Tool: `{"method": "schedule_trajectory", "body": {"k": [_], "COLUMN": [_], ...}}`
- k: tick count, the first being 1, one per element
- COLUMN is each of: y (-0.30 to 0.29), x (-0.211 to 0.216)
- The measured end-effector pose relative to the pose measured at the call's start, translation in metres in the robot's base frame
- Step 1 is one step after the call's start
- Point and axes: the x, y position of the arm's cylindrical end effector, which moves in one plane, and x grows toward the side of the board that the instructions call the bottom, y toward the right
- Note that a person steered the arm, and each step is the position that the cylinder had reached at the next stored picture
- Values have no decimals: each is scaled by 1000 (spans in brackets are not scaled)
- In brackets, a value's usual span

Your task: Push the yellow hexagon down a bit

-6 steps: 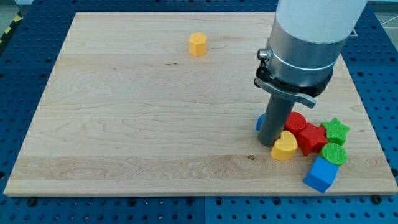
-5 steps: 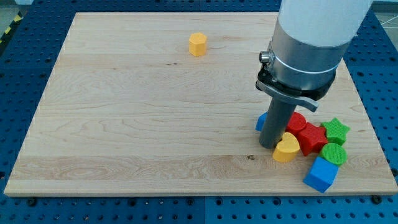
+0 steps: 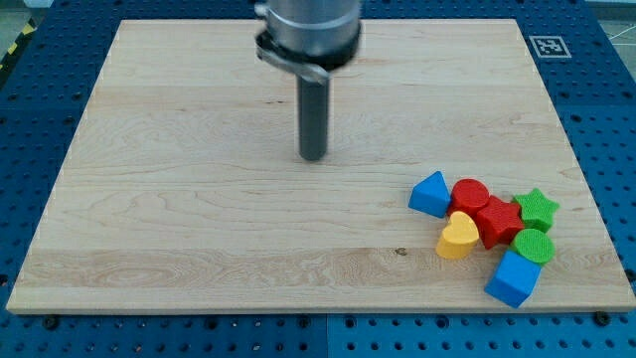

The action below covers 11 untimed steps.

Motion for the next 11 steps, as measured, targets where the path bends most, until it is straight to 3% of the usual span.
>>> {"method": "schedule_trajectory", "body": {"k": [1, 2, 3, 4, 6, 8, 11], "y": [-24, -32, -4, -4, 0, 60, 70], "x": [-70, -93, -158, -158, -95, -87, -37]}}
